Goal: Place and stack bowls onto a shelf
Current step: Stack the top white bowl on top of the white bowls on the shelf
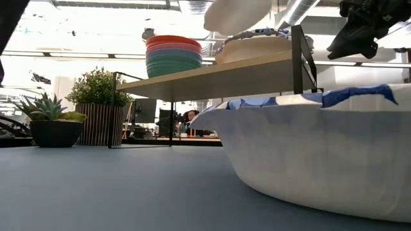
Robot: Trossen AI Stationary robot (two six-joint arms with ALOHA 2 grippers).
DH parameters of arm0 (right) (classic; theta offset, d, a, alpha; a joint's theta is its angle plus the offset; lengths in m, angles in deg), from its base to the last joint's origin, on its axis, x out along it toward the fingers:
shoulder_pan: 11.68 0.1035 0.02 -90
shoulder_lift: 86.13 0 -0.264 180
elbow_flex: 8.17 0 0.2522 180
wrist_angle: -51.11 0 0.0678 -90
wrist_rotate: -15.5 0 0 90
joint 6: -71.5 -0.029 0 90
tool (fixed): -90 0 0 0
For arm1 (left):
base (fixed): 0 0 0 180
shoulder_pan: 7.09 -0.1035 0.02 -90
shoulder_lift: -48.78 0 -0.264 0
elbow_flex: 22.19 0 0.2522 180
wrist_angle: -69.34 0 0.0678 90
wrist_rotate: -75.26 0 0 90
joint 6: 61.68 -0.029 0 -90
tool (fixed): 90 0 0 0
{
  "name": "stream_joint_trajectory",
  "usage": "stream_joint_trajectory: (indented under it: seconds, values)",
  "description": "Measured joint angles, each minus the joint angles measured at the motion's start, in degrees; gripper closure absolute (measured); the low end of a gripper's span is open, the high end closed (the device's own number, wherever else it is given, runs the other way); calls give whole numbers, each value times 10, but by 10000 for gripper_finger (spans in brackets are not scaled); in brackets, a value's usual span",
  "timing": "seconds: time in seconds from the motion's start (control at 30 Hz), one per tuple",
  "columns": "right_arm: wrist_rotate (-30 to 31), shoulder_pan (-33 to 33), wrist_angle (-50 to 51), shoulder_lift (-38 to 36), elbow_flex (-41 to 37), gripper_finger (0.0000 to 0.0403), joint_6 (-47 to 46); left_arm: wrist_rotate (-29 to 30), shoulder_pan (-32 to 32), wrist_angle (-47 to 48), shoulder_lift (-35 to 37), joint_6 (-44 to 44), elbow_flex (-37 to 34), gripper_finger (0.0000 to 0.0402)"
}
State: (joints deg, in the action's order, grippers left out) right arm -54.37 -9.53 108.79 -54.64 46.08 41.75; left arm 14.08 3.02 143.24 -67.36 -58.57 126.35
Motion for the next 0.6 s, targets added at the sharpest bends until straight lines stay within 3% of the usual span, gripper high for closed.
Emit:
stream_joint_trajectory:
  seconds: [0.4,0.6]
  values:
    - [22,-2,7,0,0,226,-4,-100,-4,57,-60,-58,-1,401]
    - [25,-8,7,0,0,226,-4,-91,2,62,-60,-74,0,401]
